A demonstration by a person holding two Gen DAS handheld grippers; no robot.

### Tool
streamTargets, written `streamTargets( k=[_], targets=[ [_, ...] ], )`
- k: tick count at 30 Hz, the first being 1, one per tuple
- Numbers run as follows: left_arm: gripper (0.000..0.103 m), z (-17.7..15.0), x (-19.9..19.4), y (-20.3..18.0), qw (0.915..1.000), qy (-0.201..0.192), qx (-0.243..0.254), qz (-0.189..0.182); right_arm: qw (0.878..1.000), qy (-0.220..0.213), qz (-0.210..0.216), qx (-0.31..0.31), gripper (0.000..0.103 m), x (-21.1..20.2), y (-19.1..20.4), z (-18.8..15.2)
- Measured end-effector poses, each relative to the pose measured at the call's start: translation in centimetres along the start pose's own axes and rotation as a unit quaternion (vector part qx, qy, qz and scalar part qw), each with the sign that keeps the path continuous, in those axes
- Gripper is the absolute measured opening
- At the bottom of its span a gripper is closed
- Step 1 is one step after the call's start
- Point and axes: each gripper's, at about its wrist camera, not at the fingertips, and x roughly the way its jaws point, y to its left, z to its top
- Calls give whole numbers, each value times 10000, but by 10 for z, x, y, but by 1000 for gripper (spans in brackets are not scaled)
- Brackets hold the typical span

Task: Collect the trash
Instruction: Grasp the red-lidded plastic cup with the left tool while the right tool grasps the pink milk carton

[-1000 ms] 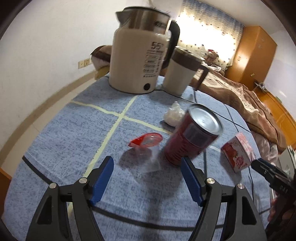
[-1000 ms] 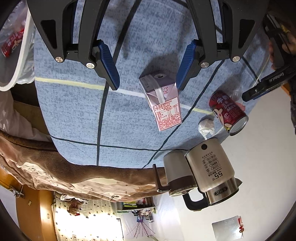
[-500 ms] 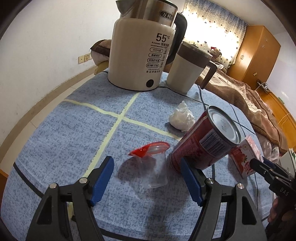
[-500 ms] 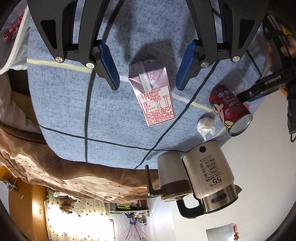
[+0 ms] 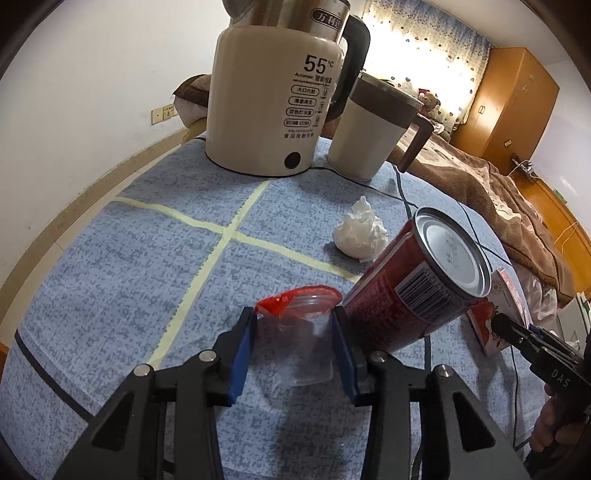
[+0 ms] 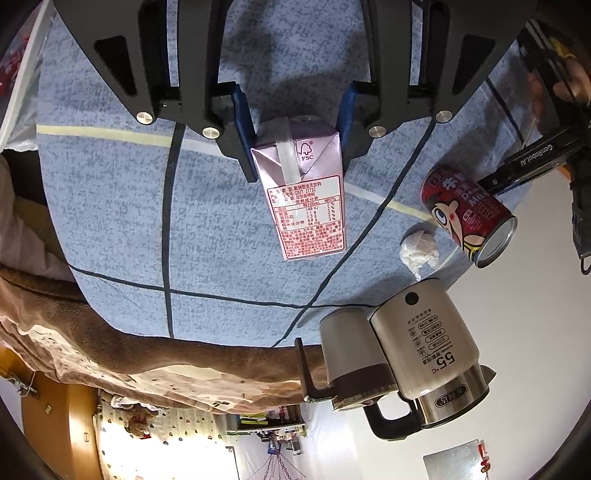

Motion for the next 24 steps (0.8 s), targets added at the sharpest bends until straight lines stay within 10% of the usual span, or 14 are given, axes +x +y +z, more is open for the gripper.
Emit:
streamTargets(
  k=[24],
  targets=[
    [42,-13,-15,-84,9926,-202,866,-830,9977,-430,-15,523,38,-47,-34,-19]
  ],
)
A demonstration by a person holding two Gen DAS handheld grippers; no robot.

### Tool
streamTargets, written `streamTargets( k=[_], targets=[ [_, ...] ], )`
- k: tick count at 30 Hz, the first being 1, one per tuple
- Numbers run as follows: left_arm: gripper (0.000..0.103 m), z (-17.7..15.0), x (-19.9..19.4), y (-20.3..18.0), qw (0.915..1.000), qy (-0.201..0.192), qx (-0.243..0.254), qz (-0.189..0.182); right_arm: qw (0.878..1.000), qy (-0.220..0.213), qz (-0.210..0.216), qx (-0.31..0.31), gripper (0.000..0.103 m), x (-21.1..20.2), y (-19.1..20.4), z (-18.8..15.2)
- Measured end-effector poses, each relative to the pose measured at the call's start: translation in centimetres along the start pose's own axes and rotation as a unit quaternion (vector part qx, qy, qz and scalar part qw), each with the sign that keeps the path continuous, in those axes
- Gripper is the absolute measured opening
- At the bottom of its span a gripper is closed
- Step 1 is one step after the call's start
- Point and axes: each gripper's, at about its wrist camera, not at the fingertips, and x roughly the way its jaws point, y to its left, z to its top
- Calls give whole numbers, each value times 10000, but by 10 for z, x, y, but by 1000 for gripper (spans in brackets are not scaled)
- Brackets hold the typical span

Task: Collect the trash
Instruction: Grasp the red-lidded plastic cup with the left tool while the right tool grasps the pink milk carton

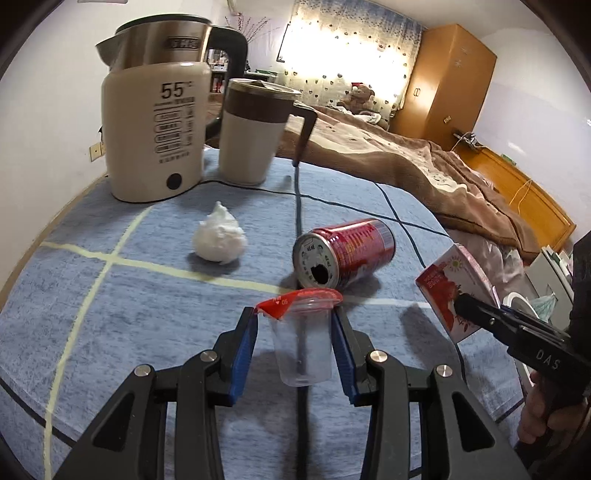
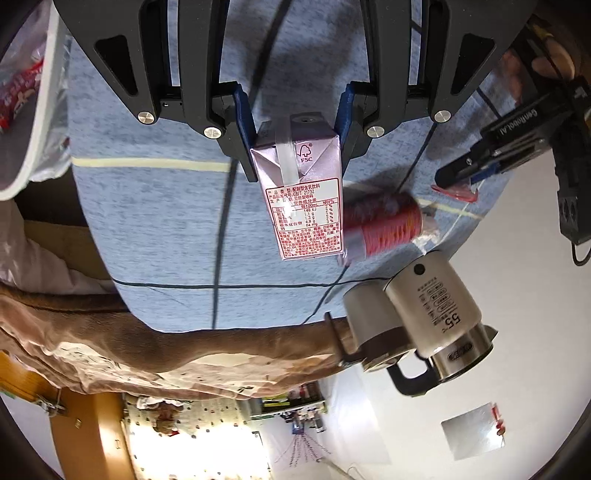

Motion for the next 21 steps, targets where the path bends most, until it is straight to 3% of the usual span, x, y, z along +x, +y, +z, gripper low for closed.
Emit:
streamTargets(
  k=[10,21],
  targets=[
    [42,-7,-8,-34,9997,31,139,-198,9997,-133,-70,205,38,-28,-22,-9],
    [42,-13,-20,-101,9962,-23,640,-585,9976,-452,-300,441,38,-81,-58,-21]
  ],
)
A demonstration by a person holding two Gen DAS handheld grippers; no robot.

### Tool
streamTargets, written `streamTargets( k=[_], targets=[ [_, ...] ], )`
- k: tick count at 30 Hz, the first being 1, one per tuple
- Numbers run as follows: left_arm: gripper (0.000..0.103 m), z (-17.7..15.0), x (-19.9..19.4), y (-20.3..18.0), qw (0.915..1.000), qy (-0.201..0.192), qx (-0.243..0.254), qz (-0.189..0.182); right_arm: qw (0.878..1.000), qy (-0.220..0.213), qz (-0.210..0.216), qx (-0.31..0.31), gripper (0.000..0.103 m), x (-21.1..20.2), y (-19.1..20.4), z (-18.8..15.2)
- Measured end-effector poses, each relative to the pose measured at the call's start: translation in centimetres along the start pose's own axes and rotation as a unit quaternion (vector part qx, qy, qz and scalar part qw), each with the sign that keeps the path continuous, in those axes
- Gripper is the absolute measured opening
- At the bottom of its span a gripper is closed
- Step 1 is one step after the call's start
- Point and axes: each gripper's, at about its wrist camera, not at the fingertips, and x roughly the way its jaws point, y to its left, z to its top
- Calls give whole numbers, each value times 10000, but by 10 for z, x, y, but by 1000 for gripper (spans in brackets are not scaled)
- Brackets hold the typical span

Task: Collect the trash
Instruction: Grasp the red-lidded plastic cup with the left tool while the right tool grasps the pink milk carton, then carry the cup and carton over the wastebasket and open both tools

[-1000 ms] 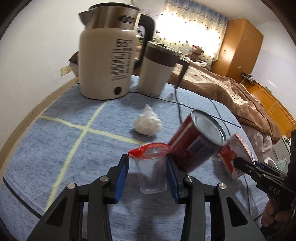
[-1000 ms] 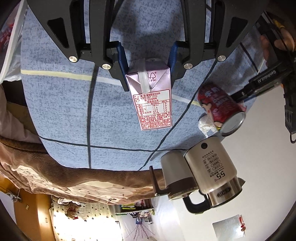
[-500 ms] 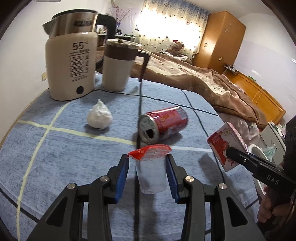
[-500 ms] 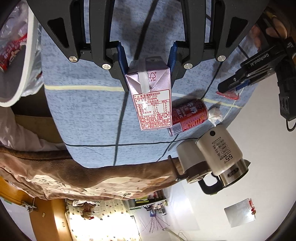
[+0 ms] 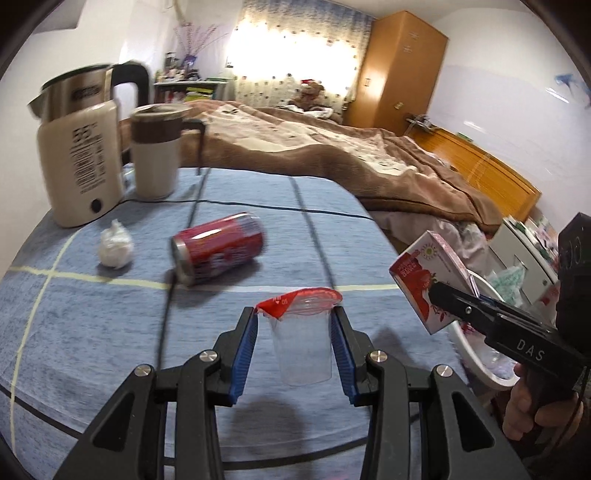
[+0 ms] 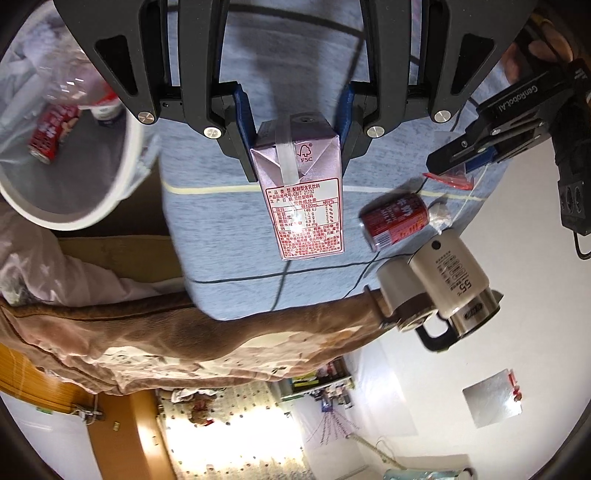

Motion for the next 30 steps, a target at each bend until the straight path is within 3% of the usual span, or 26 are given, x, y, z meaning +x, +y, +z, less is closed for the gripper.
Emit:
streamTargets(
  k=[13,30],
  targets=[
    [42,-3,11,-90,9969,85,582,-528,9978,-273,-478,381,38,-58,-67,-9],
    [42,-13,38,-187,9868,336,1174,-1065,9898,-334,-1176,738,38,-102,-142,-27]
  ],
)
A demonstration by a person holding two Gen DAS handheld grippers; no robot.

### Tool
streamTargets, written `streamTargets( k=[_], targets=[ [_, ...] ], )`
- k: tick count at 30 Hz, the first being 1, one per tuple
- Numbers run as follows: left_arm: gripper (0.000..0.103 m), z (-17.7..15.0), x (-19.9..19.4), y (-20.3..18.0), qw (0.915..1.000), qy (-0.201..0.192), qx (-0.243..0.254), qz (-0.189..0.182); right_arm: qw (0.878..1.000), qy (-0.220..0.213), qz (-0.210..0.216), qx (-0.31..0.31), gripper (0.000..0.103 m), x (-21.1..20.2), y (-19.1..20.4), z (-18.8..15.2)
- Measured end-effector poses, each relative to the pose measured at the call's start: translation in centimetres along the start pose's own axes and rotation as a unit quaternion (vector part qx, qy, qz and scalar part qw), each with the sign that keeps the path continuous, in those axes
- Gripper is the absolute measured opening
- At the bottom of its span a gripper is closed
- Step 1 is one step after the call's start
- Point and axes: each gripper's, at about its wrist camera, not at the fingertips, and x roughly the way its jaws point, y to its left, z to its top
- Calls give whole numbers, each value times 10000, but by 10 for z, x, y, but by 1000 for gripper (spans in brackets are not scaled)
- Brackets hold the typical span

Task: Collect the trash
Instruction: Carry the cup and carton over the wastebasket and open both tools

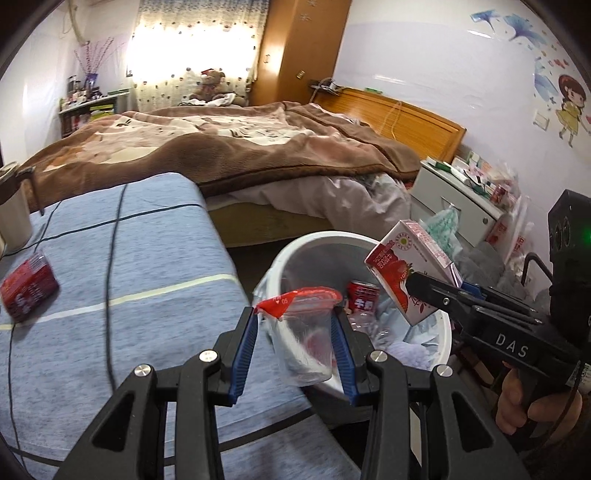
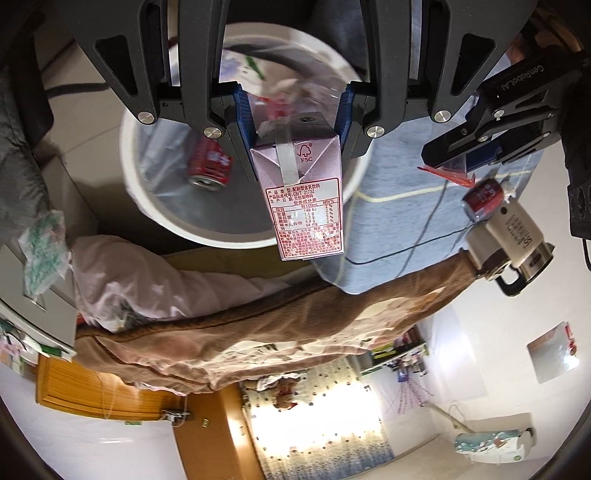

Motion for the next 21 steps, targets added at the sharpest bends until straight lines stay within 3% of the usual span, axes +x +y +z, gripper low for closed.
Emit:
streamTargets(
  k=[19,21],
  targets=[
    [42,14,43,-34,9991,373,93,-168,9969,421,-652,103,39,24,-47,-12],
    [50,16,44,-35,9992,338,74,-204,9962,447,-738,72,39,26,-48,-13]
  ],
)
